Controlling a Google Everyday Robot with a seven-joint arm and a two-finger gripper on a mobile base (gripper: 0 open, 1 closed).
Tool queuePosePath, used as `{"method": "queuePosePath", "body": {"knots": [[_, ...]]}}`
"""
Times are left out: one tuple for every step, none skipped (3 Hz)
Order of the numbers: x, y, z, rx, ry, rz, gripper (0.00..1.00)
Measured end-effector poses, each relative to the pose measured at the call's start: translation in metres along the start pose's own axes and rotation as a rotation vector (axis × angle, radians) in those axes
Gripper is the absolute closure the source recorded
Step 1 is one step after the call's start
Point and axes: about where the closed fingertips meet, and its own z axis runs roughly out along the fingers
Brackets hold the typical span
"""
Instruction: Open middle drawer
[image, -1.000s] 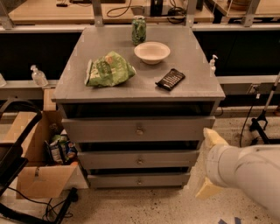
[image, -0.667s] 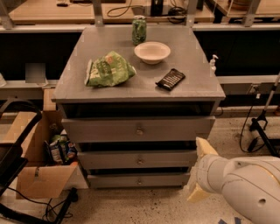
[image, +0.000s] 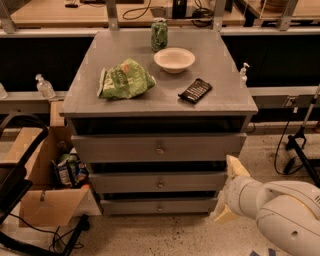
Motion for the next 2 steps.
{"method": "queuePosePath", "body": {"knots": [[0.0000,0.0000,0.0000,0.000,0.000,0.000,0.00],[0.0095,-0.0026,-0.0025,-0.004,0.040,-0.037,0.00]]}}
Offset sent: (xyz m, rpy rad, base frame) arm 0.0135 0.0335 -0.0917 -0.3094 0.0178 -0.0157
